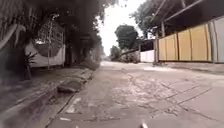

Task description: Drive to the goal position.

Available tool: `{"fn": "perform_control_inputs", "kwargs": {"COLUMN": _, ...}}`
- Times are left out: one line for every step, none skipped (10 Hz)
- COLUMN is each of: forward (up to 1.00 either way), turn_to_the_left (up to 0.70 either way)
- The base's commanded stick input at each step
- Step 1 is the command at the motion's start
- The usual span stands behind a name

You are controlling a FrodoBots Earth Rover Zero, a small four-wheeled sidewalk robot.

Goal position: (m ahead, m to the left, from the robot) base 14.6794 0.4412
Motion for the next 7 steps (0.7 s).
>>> {"fn": "perform_control_inputs", "kwargs": {"forward": 0.70, "turn_to_the_left": 0.00}}
{"fn": "perform_control_inputs", "kwargs": {"forward": 0.70, "turn_to_the_left": 0.00}}
{"fn": "perform_control_inputs", "kwargs": {"forward": 0.70, "turn_to_the_left": 0.00}}
{"fn": "perform_control_inputs", "kwargs": {"forward": 0.70, "turn_to_the_left": 0.00}}
{"fn": "perform_control_inputs", "kwargs": {"forward": 0.70, "turn_to_the_left": 0.00}}
{"fn": "perform_control_inputs", "kwargs": {"forward": 0.70, "turn_to_the_left": 0.00}}
{"fn": "perform_control_inputs", "kwargs": {"forward": 0.70, "turn_to_the_left": 0.00}}
